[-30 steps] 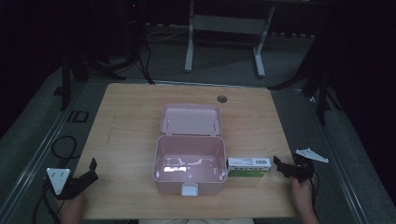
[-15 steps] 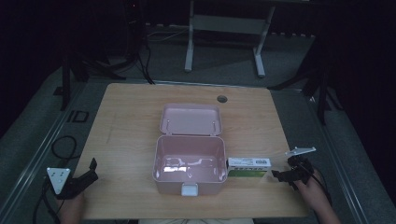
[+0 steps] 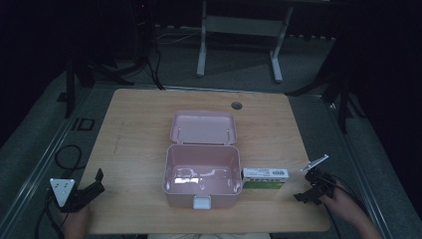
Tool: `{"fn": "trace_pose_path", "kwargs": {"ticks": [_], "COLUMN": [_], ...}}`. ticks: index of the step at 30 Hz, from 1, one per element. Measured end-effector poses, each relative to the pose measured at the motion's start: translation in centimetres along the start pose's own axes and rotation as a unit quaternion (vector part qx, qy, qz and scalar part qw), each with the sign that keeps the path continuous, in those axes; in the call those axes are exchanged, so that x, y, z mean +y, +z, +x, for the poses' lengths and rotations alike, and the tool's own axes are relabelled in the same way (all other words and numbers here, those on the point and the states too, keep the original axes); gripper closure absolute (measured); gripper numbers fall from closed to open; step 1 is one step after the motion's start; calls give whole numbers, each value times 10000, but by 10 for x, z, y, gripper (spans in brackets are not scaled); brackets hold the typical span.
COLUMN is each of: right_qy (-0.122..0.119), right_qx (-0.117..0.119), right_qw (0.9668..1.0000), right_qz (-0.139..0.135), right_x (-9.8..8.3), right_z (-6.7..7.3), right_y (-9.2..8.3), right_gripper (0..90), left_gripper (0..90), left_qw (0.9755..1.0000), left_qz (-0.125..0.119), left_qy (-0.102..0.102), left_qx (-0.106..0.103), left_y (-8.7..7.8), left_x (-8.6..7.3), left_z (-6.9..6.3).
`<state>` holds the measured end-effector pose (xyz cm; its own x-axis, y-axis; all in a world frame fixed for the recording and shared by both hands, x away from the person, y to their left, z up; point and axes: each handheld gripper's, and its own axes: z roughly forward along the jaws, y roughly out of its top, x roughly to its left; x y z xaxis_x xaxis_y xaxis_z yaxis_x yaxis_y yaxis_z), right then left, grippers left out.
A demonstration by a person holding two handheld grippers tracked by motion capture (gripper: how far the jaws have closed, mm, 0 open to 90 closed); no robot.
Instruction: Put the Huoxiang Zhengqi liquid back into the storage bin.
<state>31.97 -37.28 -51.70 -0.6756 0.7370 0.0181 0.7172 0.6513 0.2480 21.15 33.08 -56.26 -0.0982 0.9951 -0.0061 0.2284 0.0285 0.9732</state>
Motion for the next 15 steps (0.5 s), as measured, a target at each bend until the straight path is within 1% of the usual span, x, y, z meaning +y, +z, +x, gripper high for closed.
{"fn": "trace_pose_path", "kwargs": {"ticks": [2, 4, 6, 7, 8, 9, 10, 12, 13, 15], "right_qy": [-232, -464, -742, -820, -820, -935, -1077, -1268, -1374, -1566], "right_qx": [156, 286, 338, 382, 382, 357, 431, 445, 521, 586], "right_qw": [9996, 9984, 9963, 9952, 9952, 9941, 9919, 9888, 9865, 9820], "right_qz": [50, 160, 287, 360, 360, 410, 515, 651, 727, 880], "right_x": [1, 2, 3, 4, 4, 4, 6, 6, 6, 6], "right_z": [1, 3, 6, 7, 7, 10, 14, 19, 21, 25], "right_y": [-2, -4, -5, -6, -6, -7, -9, -10, -10, -10], "right_gripper": [103, 103, 103, 103, 103, 103, 103, 107, 121, 122], "left_gripper": [27, 27, 27, 28, 28, 28, 28, 27, 27, 28], "left_qw": [10000, 10000, 10000, 10000, 10000, 10000, 10000, 10000, 10000, 10000], "left_qz": [0, 6, 8, 8, 15, 14, 13, 16, 12, 16], "left_qy": [1, 3, 1, 1, -12, -33, -41, -42, -33, -28], "left_qx": [2, 5, 1, 1, 1, -3, -2, -7, -7, -8], "left_y": [0, 0, 0, 0, 0, 0, 0, 0, 0, 0], "left_x": [0, 0, 0, 0, 0, 0, 0, 0, 0, 0], "left_z": [0, 0, 0, 0, 0, 1, 1, 1, 1, 1]}}
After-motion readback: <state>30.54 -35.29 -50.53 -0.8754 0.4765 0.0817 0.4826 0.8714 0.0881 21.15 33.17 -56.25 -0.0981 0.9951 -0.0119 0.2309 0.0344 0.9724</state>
